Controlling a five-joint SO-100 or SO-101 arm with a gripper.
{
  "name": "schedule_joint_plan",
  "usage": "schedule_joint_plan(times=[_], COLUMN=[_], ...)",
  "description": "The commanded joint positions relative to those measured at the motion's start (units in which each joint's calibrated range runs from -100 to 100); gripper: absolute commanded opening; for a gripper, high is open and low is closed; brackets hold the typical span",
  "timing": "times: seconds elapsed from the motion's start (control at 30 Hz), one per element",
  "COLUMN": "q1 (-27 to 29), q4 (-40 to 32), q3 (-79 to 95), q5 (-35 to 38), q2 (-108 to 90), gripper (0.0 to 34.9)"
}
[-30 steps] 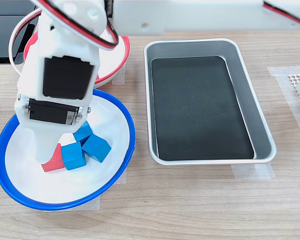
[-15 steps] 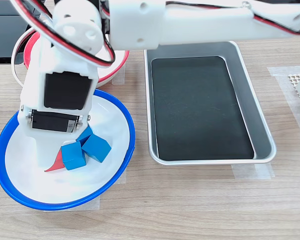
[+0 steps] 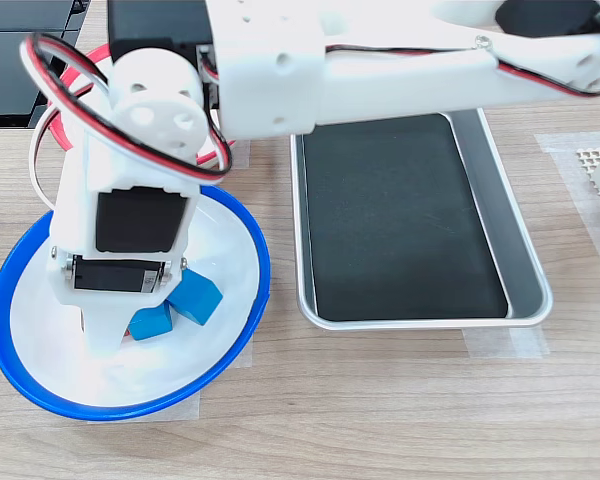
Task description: Relocate any misplaced blocks to their matching dishes.
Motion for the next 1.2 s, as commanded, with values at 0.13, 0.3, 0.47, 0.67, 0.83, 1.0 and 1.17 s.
schedule_joint_plan(times=[0.13,0.3,0.47,0.67,0.83,1.0,1.17], q1=[0.0,0.1,0.4,0.4,0.3,0.2,0.2], q4=[-1.1,-1.6,-1.5,-1.3,-1.4,-1.3,-0.2], q3=[-4.1,-4.8,-5.0,-5.1,-5.3,-5.5,-5.1], q5=[0.6,0.8,1.3,1.5,1.6,1.7,1.0], q2=[0.7,1.4,1.9,1.9,2.2,2.2,0.5], gripper=[17.0,15.7,11.2,7.7,2.8,0.4,0.4])
